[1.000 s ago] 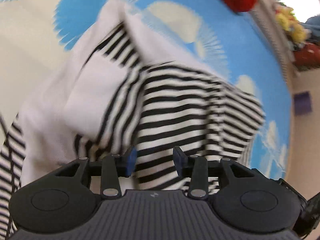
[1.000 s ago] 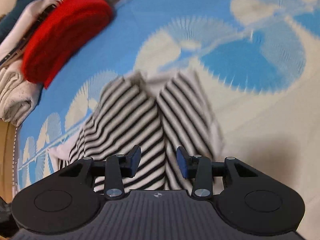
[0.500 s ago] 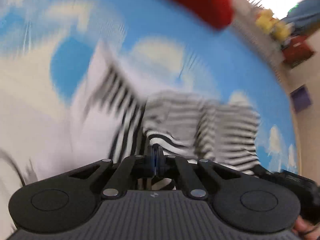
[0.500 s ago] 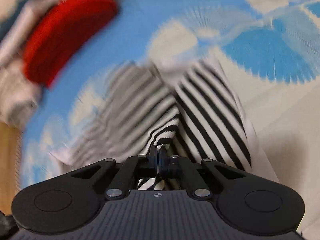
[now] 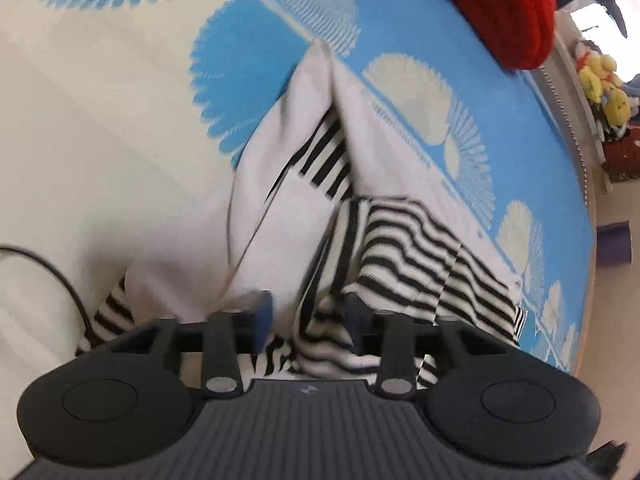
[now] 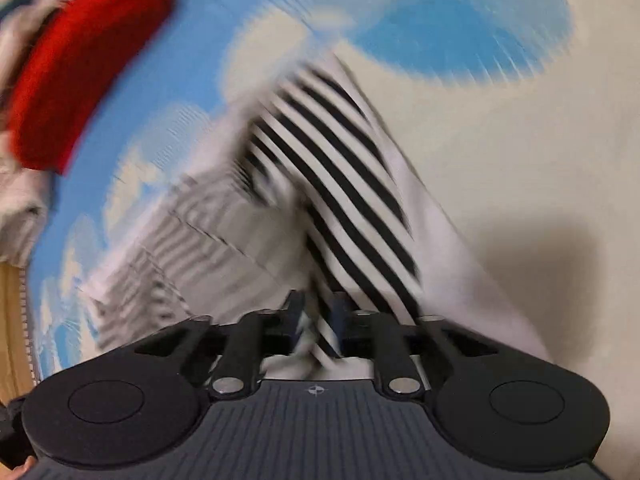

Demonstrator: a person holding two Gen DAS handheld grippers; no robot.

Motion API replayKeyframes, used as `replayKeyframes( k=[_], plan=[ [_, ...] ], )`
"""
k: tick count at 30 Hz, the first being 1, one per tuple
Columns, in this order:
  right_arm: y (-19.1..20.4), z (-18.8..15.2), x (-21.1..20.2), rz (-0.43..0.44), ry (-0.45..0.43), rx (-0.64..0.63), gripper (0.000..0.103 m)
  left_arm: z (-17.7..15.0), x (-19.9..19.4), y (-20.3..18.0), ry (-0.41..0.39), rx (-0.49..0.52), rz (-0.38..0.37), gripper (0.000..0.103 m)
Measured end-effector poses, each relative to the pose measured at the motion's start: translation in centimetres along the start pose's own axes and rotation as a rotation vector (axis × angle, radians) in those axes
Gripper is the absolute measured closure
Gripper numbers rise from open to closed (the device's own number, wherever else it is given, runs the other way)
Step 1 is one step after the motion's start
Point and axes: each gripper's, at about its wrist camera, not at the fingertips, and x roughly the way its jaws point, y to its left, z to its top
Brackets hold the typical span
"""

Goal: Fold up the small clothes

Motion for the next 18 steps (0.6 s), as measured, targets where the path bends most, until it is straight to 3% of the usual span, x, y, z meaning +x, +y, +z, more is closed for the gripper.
replayKeyframes(
  k=[3,7,9,10,11,13,16,18],
  plan=[
    [0.2,1.2,0.2,0.000,-0.048,-0.033,0.059,0.0,0.4,-0.6,0.000,0.011,-0.003,0.055],
    [0.1,1.8,2.6,-0.014,-0.001,-0.002,0.057,-0.3,1.5,-0.8,0.025,-0.013,0.000,0.056],
    [0.3,2.1,3.5,-0.020,0.006,-0.030,0.057,-0.2,1.7,-0.9,0.010,-0.012,0.014,0.067],
    [0.4,2.1,3.6,-0.013,0.006,-0.038,0.071,-0.1,1.6,-0.9,-0.004,-0.013,0.018,0.090],
    [0.3,2.1,3.2,0.016,0.000,-0.025,0.097,0.0,1.3,-0.9,-0.029,-0.018,0.011,0.097],
    [0.0,2.3,1.5,0.117,-0.054,0.037,0.100,0.4,0.0,-1.2,-0.094,-0.004,-0.030,0.097],
    [-0.7,2.6,-0.7,0.244,-0.135,0.114,0.101,0.7,-3.0,-2.6,-0.237,0.104,-0.073,0.098],
    [-1.6,2.6,-1.1,0.230,-0.134,0.149,0.101,0.8,-3.8,-2.7,-0.271,0.129,-0.073,0.098]
  ],
)
